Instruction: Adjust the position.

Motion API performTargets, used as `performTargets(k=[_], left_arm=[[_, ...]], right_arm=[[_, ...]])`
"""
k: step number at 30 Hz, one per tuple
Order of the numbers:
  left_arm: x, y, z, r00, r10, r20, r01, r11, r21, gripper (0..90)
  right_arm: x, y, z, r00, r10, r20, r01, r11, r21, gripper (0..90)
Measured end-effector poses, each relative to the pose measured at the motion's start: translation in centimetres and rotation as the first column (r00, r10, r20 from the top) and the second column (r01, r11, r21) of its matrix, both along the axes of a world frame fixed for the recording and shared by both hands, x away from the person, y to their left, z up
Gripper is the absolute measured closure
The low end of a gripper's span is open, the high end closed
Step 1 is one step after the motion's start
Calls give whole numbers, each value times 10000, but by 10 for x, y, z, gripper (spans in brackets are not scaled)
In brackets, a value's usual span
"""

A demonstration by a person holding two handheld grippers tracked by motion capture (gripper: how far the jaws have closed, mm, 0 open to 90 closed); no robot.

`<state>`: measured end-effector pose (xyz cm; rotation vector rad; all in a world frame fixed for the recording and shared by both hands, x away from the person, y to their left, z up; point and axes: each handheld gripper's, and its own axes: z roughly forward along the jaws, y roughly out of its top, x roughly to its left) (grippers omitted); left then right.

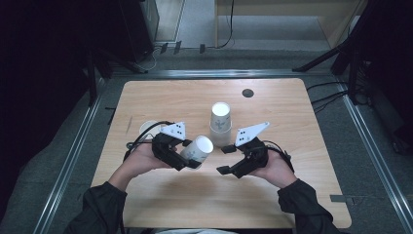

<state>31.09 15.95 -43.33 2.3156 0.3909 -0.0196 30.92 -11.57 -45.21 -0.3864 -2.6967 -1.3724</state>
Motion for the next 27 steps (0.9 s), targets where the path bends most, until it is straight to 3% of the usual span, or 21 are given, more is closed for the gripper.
performTargets(k=[6, 11, 16, 18, 19, 26, 27], left_arm=[[7, -5, -3, 9997, -199, -116, 207, 9971, 739, 288], [11, -13, -9, 9989, -377, -261, 408, 9904, 1322, 288], [13, -24, -17, 9971, -648, -399, 714, 9780, 1958, 288], [13, -29, -20, 9961, -767, -432, 843, 9728, 2157, 287], [13, -29, -20, 9961, -767, -432, 843, 9728, 2157, 286], [10, -45, -31, 9893, -1405, -397, 1460, 9510, 2726, 287], [10, -45, -31, 9893, -1405, -397, 1460, 9510, 2726, 287]], right_arm=[[-3, -1, -10, 9998, -182, -76, 179, 9994, -304, 275], [-4, -3, -13, 9995, -314, -2, 313, 9988, -380, 275], [-6, -8, -15, 9984, -466, 325, 477, 9983, -328, 275], [-7, -9, -15, 9983, -531, 246, 538, 9981, -315, 275], [-7, -9, -15, 9983, -531, 246, 538, 9981, -315, 275], [-9, -8, -19, 9986, -378, 360, 394, 9981, -477, 277], [-9, -8, -19, 9986, -378, 360, 394, 9981, -477, 277]])
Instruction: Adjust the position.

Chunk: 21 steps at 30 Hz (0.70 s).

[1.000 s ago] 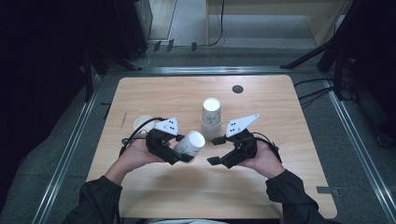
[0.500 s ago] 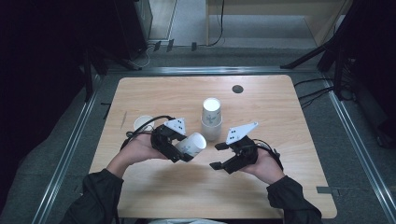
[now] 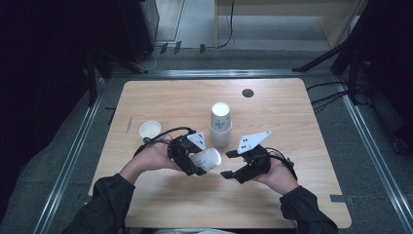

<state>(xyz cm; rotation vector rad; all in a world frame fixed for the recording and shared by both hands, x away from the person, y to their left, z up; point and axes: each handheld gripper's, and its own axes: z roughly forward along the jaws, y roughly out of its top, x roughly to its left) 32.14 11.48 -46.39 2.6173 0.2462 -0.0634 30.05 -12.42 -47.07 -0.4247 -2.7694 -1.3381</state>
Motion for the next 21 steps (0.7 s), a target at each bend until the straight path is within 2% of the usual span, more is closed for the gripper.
performTargets(k=[3, 9, 18, 21], left_arm=[[-4, -7, -4, 9994, -330, -109, 332, 9992, 211, 287], [-10, -16, -5, 9960, -865, -211, 869, 9960, 208, 287], [-15, -22, -6, 9912, -1277, -339, 1283, 9916, 145, 287], [-18, -23, -6, 9902, -1337, -393, 1337, 9910, -19, 286]], right_arm=[[1, 1, -1, 9999, 143, 90, -144, 9999, 79, 278], [-1, 8, -3, 9977, 667, 130, -668, 9977, 80, 280], [-6, 18, -4, 9914, 1273, 308, -1271, 9918, -99, 278], [-7, 24, -4, 9871, 1553, 388, -1547, 9878, -180, 292]])
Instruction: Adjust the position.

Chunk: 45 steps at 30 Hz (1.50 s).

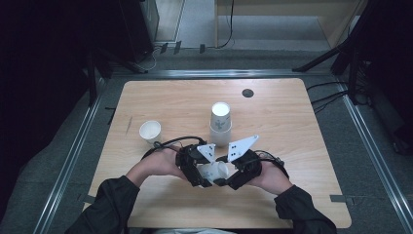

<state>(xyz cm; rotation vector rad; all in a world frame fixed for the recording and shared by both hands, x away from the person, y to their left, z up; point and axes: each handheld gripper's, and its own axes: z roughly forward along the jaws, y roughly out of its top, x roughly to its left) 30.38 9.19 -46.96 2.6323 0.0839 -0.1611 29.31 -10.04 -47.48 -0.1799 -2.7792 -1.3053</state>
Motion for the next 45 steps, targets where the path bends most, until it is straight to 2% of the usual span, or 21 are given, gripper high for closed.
performTargets(k=[3, 6, 9, 13, 15, 16, 19, 21, 22, 27, 28, 29, 33, 34, 37, 39, 43, 44, 45], left_arm=[[1, 1, 0, 10000, -25, -17, 25, 10000, -4, 286], [2, 2, 0, 9999, 56, -142, -57, 9999, -114, 285], [2, 4, 2, 9999, 126, -81, -128, 9996, -238, 273], [3, 8, 3, 9983, 576, 89, -571, 9971, -495, 167], [4, 9, 3, 9975, 703, 68, -698, 9958, -585, 142], [4, 13, 5, 9954, 949, 140, -933, 9917, -883, 128], [3, 18, 10, 9920, 1199, 388, -1150, 9872, -1105, 109], [3, 22, 13, 9897, 1361, 452, -1286, 9817, -1401, 98], [3, 25, 14, 9884, 1476, 348, -1405, 9776, -1568, 98], [0, 35, 18, 9793, 1983, 413, -1869, 9632, -1932, 98], [0, 35, 18, 9793, 1983, 413, -1869, 9632, -1932, 98], [-1, 39, 19, 9756, 2169, 345, -2049, 9553, -2133, 98], [-4, 45, 21, 9682, 2497, 167, -2372, 9366, -2578, 98], [-5, 47, 21, 9667, 2554, 156, -2426, 9345, -2605, 98], [-7, 49, 20, 9597, 2810, -30, -2703, 9200, -2838, 98], [-8, 50, 18, 9562, 2925, -140, -2839, 9143, -2890, 98], [-13, 50, 15, 9515, 3073, -168, -2969, 9020, -3134, 98], [-14, 51, 16, 9517, 3067, -112, -2941, 9009, -3193, 98], [-15, 51, 16, 9506, 3099, -195, -2981, 8935, -3359, 99]], right_arm=[[-1, 2, -1, 10000, 85, 35, -84, 9998, -170, 343], [0, 2, 0, 10000, 41, 1, -41, 9998, -200, 350], [0, 1, 1, 10000, -3, -14, 2, 9999, -141, 350], [2, -1, 5, 9999, -67, 100, 67, 10000, -45, 349], [2, -2, 6, 9999, -112, 121, 113, 9999, -46, 349], [4, -4, 8, 9997, -216, 63, 216, 9998, 23, 349], [7, -8, 11, 9996, -278, 5, 278, 9995, 147, 348], [10, -10, 13, 9996, -270, -92, 273, 9990, 354, 348], [11, -10, 15, 9996, -284, -58, 286, 9987, 427, 348], [14, -12, 20, 9997, -225, -108, 231, 9978, 622, 348], [15, -12, 21, 9997, -225, -110, 232, 9978, 629, 348], [16, -12, 23, 9997, -217, -110, 223, 9975, 669, 348], [19, -12, 27, 9996, -160, -233, 180, 9961, 861, 348], [20, -12, 28, 9995, -159, -260, 182, 9956, 920, 348], [22, -11, 30, 9994, -53, -344, 89, 9945, 1041, 348], [24, -10, 31, 9992, 31, -389, 13, 9935, 1137, 348], [26, -7, 35, 9980, 222, -593, -136, 9898, 1416, 348], [27, -6, 35, 9978, 313, -589, -221, 9884, 1506, 348], [28, -6, 36, 9973, 352, -651, -244, 9869, 1594, 348]])
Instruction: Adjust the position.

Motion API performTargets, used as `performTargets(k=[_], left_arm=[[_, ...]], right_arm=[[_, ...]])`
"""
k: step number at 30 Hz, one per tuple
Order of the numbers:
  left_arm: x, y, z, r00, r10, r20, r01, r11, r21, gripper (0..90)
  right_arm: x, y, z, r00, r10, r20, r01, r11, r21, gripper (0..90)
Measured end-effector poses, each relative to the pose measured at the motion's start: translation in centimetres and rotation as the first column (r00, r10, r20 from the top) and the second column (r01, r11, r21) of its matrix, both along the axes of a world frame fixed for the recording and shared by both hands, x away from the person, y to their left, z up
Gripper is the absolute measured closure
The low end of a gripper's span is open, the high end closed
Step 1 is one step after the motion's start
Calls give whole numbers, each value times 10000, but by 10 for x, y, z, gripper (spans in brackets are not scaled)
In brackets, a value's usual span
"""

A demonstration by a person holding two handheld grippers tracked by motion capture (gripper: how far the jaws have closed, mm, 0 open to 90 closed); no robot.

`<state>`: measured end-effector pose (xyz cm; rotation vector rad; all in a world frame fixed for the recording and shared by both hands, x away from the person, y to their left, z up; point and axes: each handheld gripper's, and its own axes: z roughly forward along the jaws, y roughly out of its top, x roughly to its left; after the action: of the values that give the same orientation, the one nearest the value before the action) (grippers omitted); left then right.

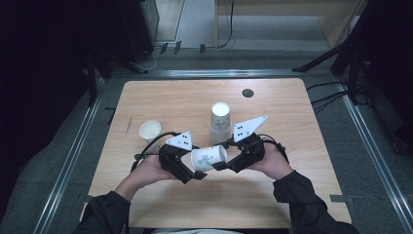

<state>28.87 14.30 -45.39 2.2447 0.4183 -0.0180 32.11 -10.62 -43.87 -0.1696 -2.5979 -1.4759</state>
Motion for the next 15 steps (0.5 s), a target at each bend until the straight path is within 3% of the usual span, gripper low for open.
performTargets(k=[4, 7, 15], left_arm=[[-3, 3, 2, 9999, 138, -23, -139, 9976, -671, 130], [-3, 5, 2, 9996, 235, -140, -247, 9952, -945, 136], [-4, 9, 4, 9997, 235, 35, -231, 9951, -958, 228]], right_arm=[[2, 3, 1, 9993, 283, -235, -277, 9993, 237, 348], [3, 5, 2, 9986, 402, -353, -388, 9985, 387, 348], [4, 5, 1, 9979, 476, -431, -457, 9980, 448, 350]])
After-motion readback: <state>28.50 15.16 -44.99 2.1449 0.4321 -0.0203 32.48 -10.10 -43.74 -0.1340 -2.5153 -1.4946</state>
